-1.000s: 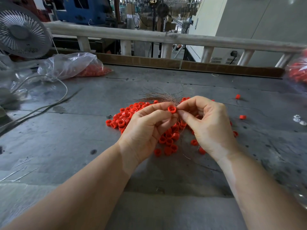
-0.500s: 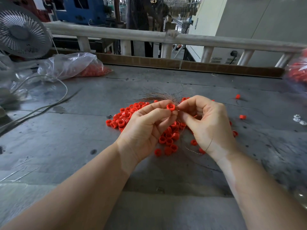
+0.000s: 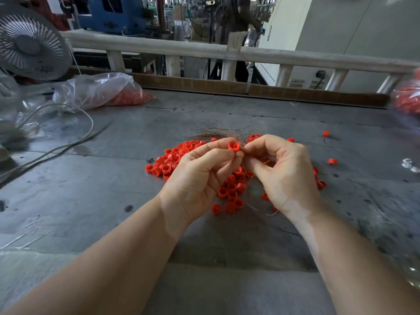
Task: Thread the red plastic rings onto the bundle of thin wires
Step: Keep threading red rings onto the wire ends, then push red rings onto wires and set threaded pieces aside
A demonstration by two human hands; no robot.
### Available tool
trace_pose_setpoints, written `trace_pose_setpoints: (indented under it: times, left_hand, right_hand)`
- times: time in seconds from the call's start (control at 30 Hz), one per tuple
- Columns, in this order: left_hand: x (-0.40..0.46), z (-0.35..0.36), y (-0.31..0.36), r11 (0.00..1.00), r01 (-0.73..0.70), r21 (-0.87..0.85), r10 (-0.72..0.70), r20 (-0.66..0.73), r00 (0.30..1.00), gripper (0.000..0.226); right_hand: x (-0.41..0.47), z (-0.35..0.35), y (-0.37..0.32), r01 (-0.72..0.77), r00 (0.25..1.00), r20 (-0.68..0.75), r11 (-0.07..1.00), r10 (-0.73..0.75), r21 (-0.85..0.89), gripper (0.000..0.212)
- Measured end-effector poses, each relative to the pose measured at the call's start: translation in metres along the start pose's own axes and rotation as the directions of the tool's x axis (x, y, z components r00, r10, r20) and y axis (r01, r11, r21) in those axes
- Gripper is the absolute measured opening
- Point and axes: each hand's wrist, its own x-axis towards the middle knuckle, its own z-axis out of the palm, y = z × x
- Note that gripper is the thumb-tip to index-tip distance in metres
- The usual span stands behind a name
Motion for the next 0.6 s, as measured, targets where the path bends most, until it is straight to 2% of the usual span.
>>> trace_pose_setpoints:
  times: [0.3,0.37,0.5,0.6]
  left_hand:
    - [0.0002,0.0017,-0.0005,0.997,0.011,-0.082,-0.013,-0.035,0.999,0.018]
    - [-0.0003,0.0030,-0.0011,0.998,0.000,-0.067,-0.003,-0.049,0.999,0.012]
    - [0.0004,0.0019,-0.0020,0.998,0.032,-0.061,-0.038,-0.100,0.994,0.029]
    - [0.0019,0.0017,-0.0022,0.996,0.065,-0.057,-0.072,-0.144,0.987,0.020]
  right_hand:
    - [-0.0018,0.0044,0.0030,0.036,0.999,0.026,0.994,-0.033,-0.102,0.012]
    - [-0.0027,0.0064,0.0039,0.043,0.998,0.048,0.992,-0.037,-0.118,0.010]
    - [-0.0036,0.0076,0.0066,0.022,0.998,0.053,0.989,-0.015,-0.145,0.012]
    - [-0.0044,0.0087,0.0089,-0.022,0.997,0.066,0.985,0.034,-0.173,0.014]
